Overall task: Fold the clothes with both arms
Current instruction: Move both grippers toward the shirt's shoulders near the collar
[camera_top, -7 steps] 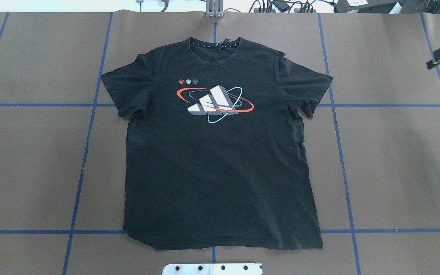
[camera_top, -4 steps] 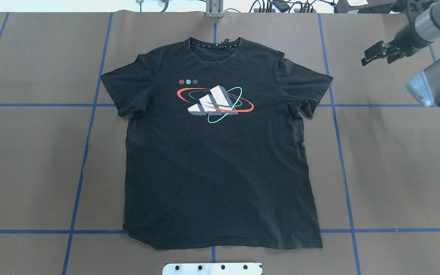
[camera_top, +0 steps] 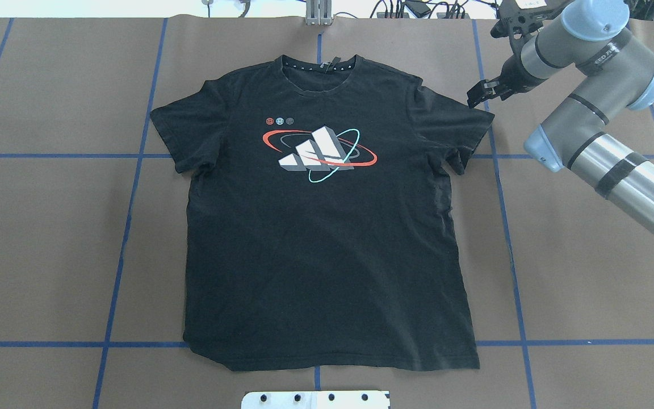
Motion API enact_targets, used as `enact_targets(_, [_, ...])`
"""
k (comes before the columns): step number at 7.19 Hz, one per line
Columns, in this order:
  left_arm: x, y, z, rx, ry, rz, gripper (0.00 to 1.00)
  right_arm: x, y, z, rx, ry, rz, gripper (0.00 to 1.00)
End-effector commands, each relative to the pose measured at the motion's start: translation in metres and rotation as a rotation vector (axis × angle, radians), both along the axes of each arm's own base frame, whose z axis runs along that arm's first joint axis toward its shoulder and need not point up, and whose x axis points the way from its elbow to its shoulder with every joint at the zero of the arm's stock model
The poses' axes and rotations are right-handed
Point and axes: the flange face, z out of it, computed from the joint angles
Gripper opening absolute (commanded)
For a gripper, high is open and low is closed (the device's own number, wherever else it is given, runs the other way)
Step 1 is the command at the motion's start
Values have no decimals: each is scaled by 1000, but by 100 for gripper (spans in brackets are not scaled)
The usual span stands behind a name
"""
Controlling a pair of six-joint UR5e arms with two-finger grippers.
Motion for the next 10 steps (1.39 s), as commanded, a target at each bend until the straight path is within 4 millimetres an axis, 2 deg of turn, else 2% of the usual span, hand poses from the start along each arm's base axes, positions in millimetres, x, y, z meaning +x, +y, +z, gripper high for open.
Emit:
enact_targets(1, [0, 0, -3, 6, 3, -1, 100, -6, -1, 16, -22, 23, -3, 77])
enact_targets(4, [1, 0, -4, 8, 4, 2, 100, -8, -3, 28, -40, 41, -8, 72])
enact_targets(6, [1, -3, -9, 13, 6, 0, 100, -13, -2, 31, -47, 45, -14, 59])
enact_targets(7, [2, -3, -8, 13, 6, 2, 100, -13, -2, 31, -47, 45, -14, 57])
enact_targets(8, [2, -4, -10, 14, 6, 2, 100, -17, 0, 31, -48, 45, -19, 48])
enact_targets(9, [2, -6, -12, 16, 6, 0, 100, -16, 0, 31, -53, 42, -16, 29])
enact_targets(10, [2, -6, -13, 15, 7, -1, 100, -17, -1, 29, -52, 39, -17, 0])
